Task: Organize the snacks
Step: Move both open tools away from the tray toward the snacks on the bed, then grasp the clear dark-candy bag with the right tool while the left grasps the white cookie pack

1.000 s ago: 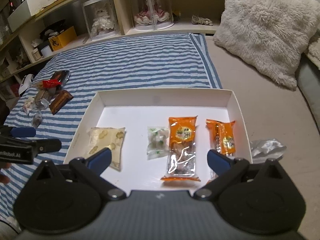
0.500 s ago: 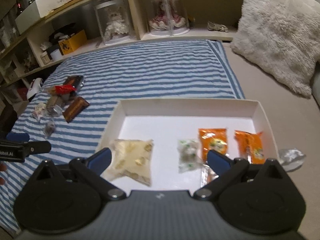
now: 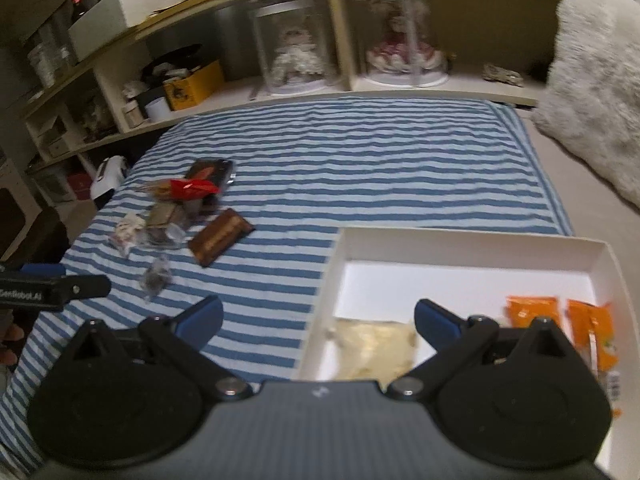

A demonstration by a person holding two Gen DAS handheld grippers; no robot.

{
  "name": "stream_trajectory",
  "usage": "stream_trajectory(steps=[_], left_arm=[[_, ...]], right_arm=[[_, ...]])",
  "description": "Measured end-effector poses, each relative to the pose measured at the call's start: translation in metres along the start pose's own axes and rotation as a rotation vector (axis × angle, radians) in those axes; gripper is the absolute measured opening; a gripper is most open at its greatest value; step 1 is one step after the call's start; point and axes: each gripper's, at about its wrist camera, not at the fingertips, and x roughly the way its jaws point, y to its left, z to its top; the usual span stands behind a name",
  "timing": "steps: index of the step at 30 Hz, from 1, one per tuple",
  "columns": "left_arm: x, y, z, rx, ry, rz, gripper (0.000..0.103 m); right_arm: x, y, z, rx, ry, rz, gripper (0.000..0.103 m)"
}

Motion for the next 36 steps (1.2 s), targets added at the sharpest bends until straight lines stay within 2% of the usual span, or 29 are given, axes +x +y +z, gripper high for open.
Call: stream_trajectory(steps=[9,14,17,20,25,29,34,36], left_arm=[[0.003,0.04,0.01,-0.031,-0.036,0.001,0.103],[0.003,0.06,0.017,-0.055,-0.082,0.024,0.103],[0.004,0.071,0.02,-0.027,-0.11,0.06,0.103],[0.01,0.08,0.024,-0.001,-0.089,0.099,0.103],[0.029,0.096,0.029,0.002,-0.081,0.123,0.103],[0.049,0.099,0.03,0.083,-0.078,0.117,0.103],[0.073,0.095,0.026,0.234,-0.076,0.091,0.103],[0.082,0.094,0.027,0.281,-0.074,0.078,0.103]], right_arm=[[0.026,0.041,0.009,-0.062,-0.003,0.078,0.102],[0.043,0.063,0.014,-0.062,-0.017,0.137,0.102],[0.054,0.076,0.016,-0.065,-0.023,0.182,0.102],[0.063,0.09,0.018,-0.085,-0.041,0.22,0.102],[0.088,0.114,0.018,-0.147,-0.072,0.241,0.102],[0.109,0.13,0.016,-0.232,-0.079,0.252,0.1],[0.133,0.143,0.013,-0.307,-0.072,0.289,0.087],[0.141,0.147,0.014,-0.333,-0.074,0.3,0.086]])
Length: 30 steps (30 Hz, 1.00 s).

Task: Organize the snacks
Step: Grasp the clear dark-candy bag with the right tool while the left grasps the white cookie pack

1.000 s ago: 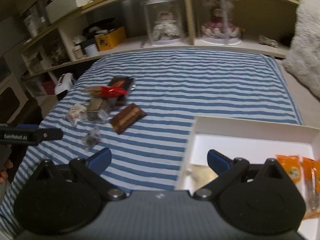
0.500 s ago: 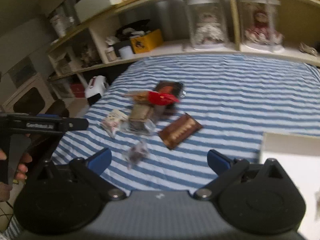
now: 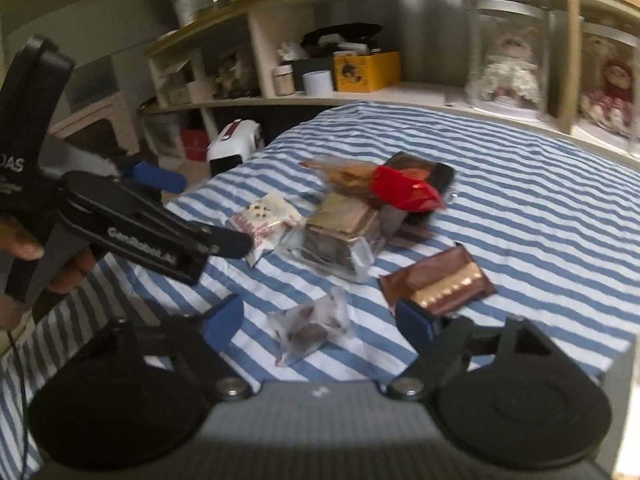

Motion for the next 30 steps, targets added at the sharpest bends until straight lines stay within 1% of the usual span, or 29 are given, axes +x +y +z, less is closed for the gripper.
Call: stream_trajectory(steps=[2,5,8,10,11,13,15,18,20,22,23,25,29,30], left_arm=[[0.007,0.0,0.0,0.024,-0.018,0.004,0.103],[0.013,0.003,-0.001,0.008,-0.046,-0.007,0.103],[0.022,0.003,0.0,0.009,-0.046,-0.011,0.103],[0.025,0.003,0.001,0.019,-0.046,0.002,0.103],[0.027,0.003,0.001,0.015,-0.047,0.009,0.103],[0.03,0.007,0.002,-0.016,-0.045,-0.011,0.103],[0.032,0.012,0.001,-0.057,-0.042,-0.037,0.103],[0.031,0.014,0.002,-0.077,-0.047,-0.05,0.102],[0.03,0.011,0.003,-0.072,-0.056,-0.058,0.096],[0.031,0.008,0.004,-0.064,-0.05,-0.075,0.081],[0.032,0.007,0.005,-0.056,-0.041,-0.077,0.079],[0.036,0.003,0.004,-0.039,-0.021,-0.086,0.066],[0.039,0.001,0.004,-0.042,-0.008,-0.093,0.062],[0.039,0.001,0.004,-0.044,-0.001,-0.094,0.06]], right_arm=[[0.005,0.002,-0.001,-0.031,0.002,0.001,0.085],[0.012,0.01,-0.004,-0.131,0.004,-0.011,0.083],[0.021,0.015,-0.004,-0.199,0.011,-0.021,0.077],[0.024,0.017,-0.006,-0.219,0.02,-0.015,0.069],[0.026,0.017,-0.007,-0.231,0.027,-0.014,0.068],[0.029,0.018,-0.009,-0.255,0.044,-0.016,0.061],[0.031,0.017,-0.01,-0.249,0.06,-0.01,0.054],[0.027,0.013,-0.008,-0.212,0.06,0.005,0.052],[0.025,0.01,-0.007,-0.197,0.061,0.006,0.05],[0.023,0.006,-0.006,-0.173,0.065,0.011,0.046],[0.023,0.005,-0.005,-0.159,0.066,0.013,0.043],[0.022,0.001,-0.005,-0.132,0.068,0.021,0.041],[0.022,-0.006,-0.003,-0.09,0.07,0.023,0.041],[0.021,-0.007,-0.004,-0.084,0.069,0.023,0.041]])
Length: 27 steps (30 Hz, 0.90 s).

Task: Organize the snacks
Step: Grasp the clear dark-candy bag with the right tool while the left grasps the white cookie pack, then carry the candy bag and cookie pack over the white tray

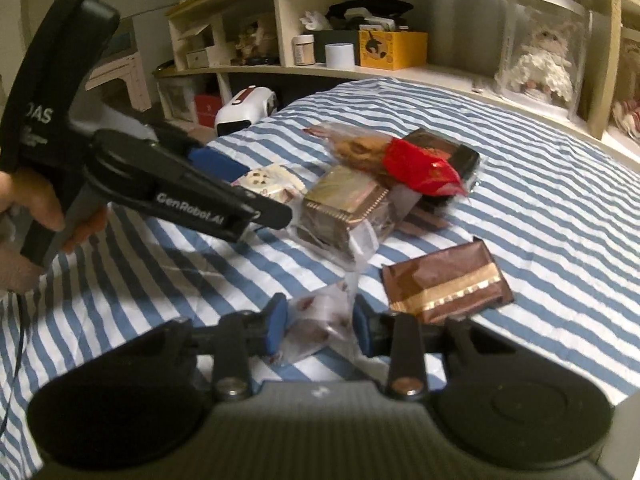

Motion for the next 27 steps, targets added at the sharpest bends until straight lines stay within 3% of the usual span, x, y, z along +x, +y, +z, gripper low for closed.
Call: stream_trajectory(steps=[3,9,14,20,27], left_arm=[[0.0,0.002,0.0,-0.008,0.016,0.006,0.052],[0.0,0.0,0.0,-0.032,0.034,0.02,0.048],[-0.006,0.003,0.001,-0.11,0.032,0.046,0.044],[-0.03,0.004,0.003,-0.191,-0.014,0.073,0.043],[-0.07,-0.012,0.011,-0.22,-0.087,0.059,0.043]], right_arm=[[0.0,-0.002,0.0,0.014,0.0,0.005,0.041],[-0.001,-0.006,0.002,0.043,-0.007,0.009,0.04],[-0.01,-0.009,0.004,0.054,-0.024,-0.004,0.039],[-0.028,-0.012,0.008,0.079,-0.051,-0.026,0.039],[-0.058,-0.019,0.01,0.129,-0.076,-0.056,0.039]])
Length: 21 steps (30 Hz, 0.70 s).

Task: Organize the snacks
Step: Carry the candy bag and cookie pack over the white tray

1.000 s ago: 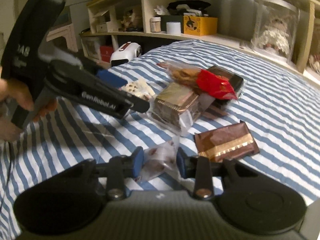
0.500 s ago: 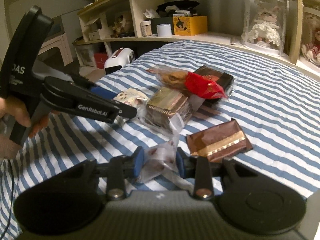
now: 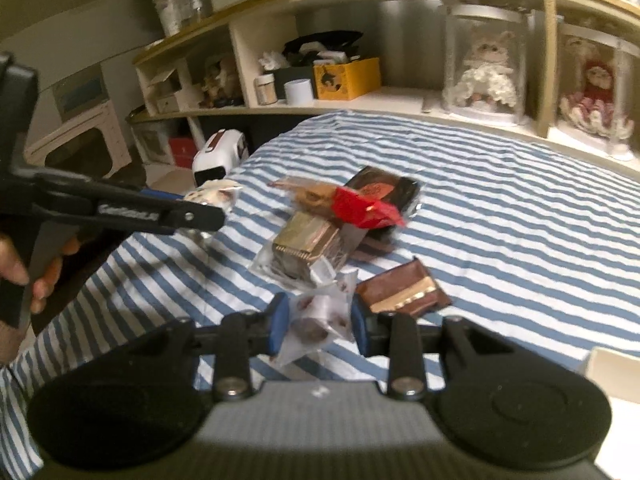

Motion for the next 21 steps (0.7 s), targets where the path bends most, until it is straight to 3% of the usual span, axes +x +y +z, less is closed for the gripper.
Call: stream_trajectory(steps=[21], left_arm=[[-0.073,-0.073,-0.019,-0.017,-0.079,-0.143,0.043]], right_arm=[[-0.105,-0.037,-0.016,0.087,-0.037,-0.105,0.039]])
